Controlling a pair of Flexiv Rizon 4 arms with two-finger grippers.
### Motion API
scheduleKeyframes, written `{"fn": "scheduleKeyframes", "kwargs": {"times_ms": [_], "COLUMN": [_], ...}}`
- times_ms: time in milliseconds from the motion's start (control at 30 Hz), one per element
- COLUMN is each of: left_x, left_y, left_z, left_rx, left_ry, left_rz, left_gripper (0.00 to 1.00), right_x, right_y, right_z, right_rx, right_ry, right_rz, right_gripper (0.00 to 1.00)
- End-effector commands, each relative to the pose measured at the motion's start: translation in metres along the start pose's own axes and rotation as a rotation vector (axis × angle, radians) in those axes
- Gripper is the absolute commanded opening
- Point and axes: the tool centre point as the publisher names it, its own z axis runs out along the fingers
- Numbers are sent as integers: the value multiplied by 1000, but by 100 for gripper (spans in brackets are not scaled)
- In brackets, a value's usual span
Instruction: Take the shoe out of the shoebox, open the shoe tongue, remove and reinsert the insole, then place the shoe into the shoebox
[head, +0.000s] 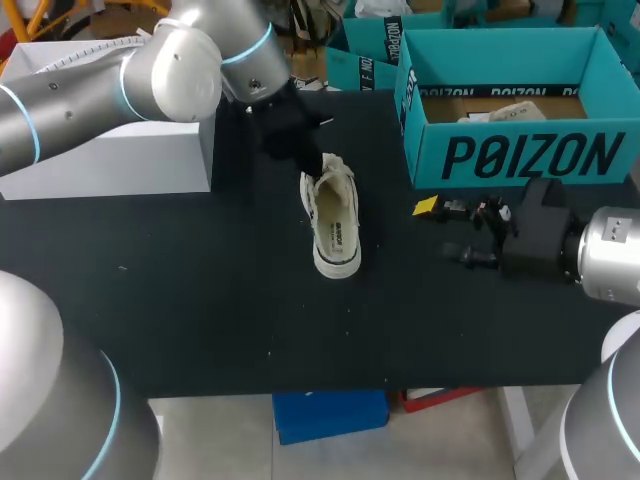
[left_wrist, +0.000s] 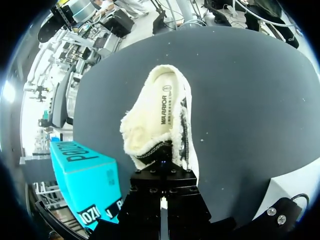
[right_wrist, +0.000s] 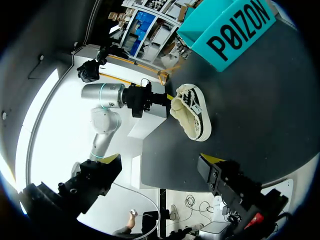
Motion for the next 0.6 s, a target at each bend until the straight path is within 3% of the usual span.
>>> {"fn": "scheduleKeyframes", "kwargs": {"times_ms": [33, 300, 600], "left_x": [-4, 1, 23], "left_y": [4, -16, -34], "left_z": [9, 15, 0], "left_rx": [10, 47, 55], "left_ry": [0, 1, -1], "left_rz": [6, 39, 43], "left_gripper": [0, 0, 0], "right_x": [0, 0, 0], "right_y": [0, 0, 0], "right_z": [0, 0, 0], "right_rx": [0, 0, 0], "right_ry": [-1, -1, -1], "right_rz": [0, 0, 0], "right_gripper": [100, 100, 100]}}
